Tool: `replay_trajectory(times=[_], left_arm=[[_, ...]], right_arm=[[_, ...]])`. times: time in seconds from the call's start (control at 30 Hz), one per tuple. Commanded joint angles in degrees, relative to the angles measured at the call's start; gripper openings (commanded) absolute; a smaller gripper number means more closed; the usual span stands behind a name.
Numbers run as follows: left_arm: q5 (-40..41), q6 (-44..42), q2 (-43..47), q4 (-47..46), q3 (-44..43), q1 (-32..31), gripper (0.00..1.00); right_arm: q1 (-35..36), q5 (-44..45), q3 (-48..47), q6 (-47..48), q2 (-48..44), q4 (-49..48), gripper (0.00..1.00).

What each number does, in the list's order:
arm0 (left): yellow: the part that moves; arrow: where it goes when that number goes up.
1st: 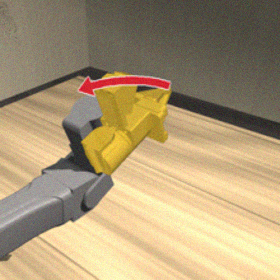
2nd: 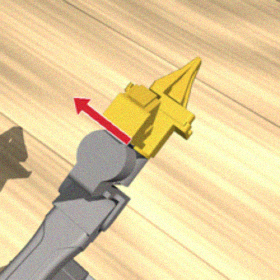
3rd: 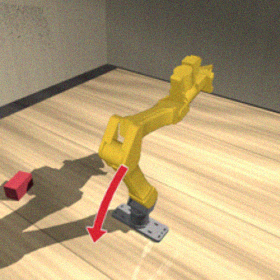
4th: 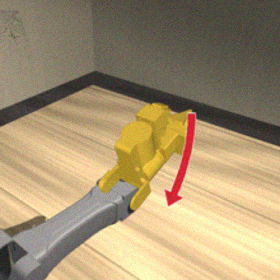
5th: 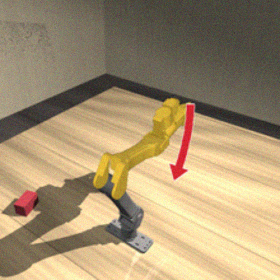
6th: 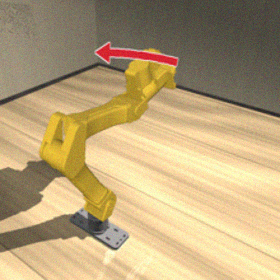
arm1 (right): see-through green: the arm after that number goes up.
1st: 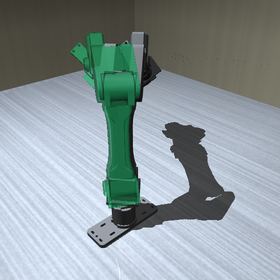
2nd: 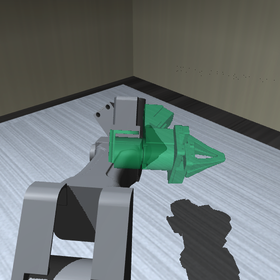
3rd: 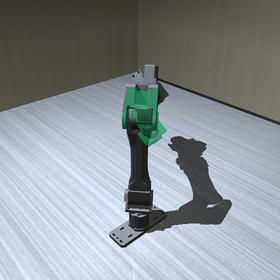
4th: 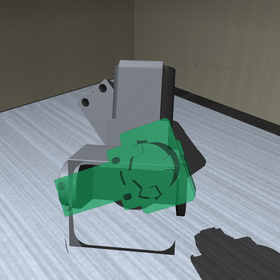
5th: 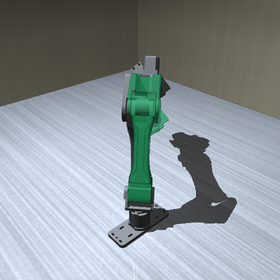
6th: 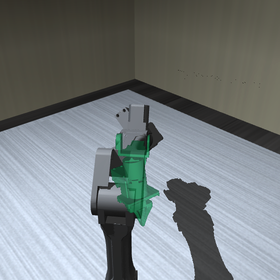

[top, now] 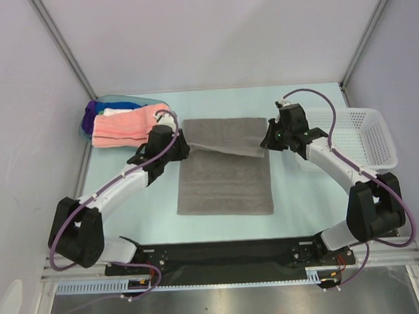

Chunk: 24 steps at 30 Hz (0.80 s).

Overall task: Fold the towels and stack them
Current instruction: Fold the towel

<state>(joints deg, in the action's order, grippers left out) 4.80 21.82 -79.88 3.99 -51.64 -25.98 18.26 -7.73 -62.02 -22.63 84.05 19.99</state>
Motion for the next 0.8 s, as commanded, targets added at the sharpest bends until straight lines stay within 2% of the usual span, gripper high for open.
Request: replay_trajectory(times=[0.0, 0.03, 0.07, 0.1, 0.17, 0.2, 0.27, 0.4, 0.53, 0.77], left_arm=[[5.6, 3.3, 6.2, -1.2, 4.5, -2.3, 0.44], [6.0, 3.7, 7.3, -1.0, 7.3, -3.5, 0.5], [7.7, 5.3, 9.4, -0.6, 10.2, -4.2, 0.57], [7.7, 6.6, 10.4, -0.3, 10.2, -4.2, 0.61], [7.9, 9.2, 12.5, 0.4, 13.6, -4.1, 0.68], [8.4, 10.0, 14.4, 1.9, 14.4, -4.1, 0.68], [8.6, 12.0, 16.0, 3.0, 15.8, -4.1, 0.67], [8.5, 14.7, 16.2, 6.1, 16.0, -4.1, 0.61], [7.4, 15.9, 11.9, 5.5, 15.1, -4.0, 0.51], [7.0, 16.0, 4.0, 5.3, 12.6, -3.5, 0.42]], right_arm=[[1.9, 2.6, 3.5, -1.2, -4.0, 1.9, 0.12], [2.5, 3.9, 4.3, -1.6, -4.6, 2.0, 0.22], [3.5, 4.6, 6.0, -2.1, -5.8, 2.1, 0.4], [4.2, 5.1, 6.0, -2.5, -5.8, 2.2, 0.49], [5.6, 7.6, 7.5, -2.9, -7.7, 3.0, 0.6], [7.0, 9.5, 7.7, -3.1, -8.5, 3.7, 0.66], [8.0, 13.0, 8.9, -4.3, -10.7, 4.9, 0.66], [8.7, 17.2, 12.5, -7.2, -13.2, 4.9, 0.59], [9.1, 19.6, 15.7, -8.1, -12.4, 2.4, 0.53], [9.2, 21.1, 17.5, -8.1, -7.8, -1.3, 0.46]])
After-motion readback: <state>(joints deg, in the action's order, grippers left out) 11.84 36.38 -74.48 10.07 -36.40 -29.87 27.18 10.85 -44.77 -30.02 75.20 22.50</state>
